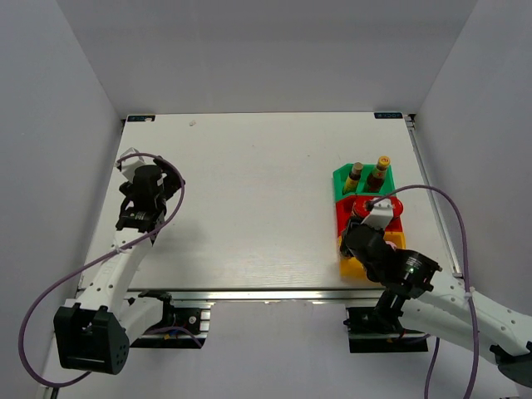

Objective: Organize the condiment bottles

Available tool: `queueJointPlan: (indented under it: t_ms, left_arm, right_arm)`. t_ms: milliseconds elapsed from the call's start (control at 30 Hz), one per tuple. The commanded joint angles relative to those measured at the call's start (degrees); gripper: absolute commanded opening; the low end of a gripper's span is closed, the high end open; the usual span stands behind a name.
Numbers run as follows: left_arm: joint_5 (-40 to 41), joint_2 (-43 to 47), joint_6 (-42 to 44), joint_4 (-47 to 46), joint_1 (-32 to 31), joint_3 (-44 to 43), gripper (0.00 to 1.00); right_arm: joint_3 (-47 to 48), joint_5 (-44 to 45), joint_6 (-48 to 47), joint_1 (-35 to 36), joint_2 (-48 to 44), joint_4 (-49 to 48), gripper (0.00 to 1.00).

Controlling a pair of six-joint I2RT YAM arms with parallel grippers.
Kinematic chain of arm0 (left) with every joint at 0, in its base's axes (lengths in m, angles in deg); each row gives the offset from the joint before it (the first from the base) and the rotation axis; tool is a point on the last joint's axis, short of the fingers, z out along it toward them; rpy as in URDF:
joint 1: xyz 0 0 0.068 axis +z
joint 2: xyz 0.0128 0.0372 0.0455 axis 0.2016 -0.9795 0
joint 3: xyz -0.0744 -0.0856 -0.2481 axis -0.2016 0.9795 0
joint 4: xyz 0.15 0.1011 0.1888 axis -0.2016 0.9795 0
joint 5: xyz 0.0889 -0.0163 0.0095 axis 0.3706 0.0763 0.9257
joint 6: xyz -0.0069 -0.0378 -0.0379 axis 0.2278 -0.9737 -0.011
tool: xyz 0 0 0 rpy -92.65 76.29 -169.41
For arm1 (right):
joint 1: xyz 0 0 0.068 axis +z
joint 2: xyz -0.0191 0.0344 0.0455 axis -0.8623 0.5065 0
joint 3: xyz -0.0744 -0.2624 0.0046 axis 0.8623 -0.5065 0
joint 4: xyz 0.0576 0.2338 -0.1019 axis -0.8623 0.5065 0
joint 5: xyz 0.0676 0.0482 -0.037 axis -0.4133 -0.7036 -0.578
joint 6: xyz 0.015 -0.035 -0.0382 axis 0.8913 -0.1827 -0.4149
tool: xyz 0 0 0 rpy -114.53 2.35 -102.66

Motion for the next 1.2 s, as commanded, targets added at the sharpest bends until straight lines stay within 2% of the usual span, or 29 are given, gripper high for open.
queueJointPlan:
  t_ms: [0,67,100,133,300,533,800,1167]
  left_arm:
    - [1.1,0.9,0.7,0.3,0.3,-1.2,0.98]
    - [1.3,1.4,0.8,-0.1,0.3,-0.9,0.98]
    - [1.2,1.7,0.8,-0.2,0.3,-0.7,0.98]
    - [1.1,1.9,0.8,-0.4,0.3,-0.6,0.98]
    - [0.9,1.7,0.8,-0.5,0.3,-0.6,0.98]
    - [0.9,1.3,0.9,-0.8,0.3,-0.6,0.98]
    - [0.6,0.0,0.9,-0.6,0.3,-1.0,0.98]
    - [0.3,0.0,1.0,-1.1,0.3,-0.7,0.98]
  right_arm:
    - [3.4,9.5,13.6,-0.1,1.0,12.0,0.24]
    - [5.4,12.6,23.9,-0.2,3.1,19.8,0.24]
    - [5.9,13.3,29.6,-0.1,3.9,28.3,0.24]
    - [6.3,13.7,37.6,-0.1,4.4,31.1,0.24]
    - [3.9,15.7,42.5,-0.1,5.8,30.0,0.25]
    - [2.3,17.4,45.7,-0.1,8.4,29.6,0.27]
    - [-3.7,17.4,36.7,-0.1,5.1,16.4,0.32]
    - [-5.7,16.8,36.6,-0.1,7.0,13.8,0.5]
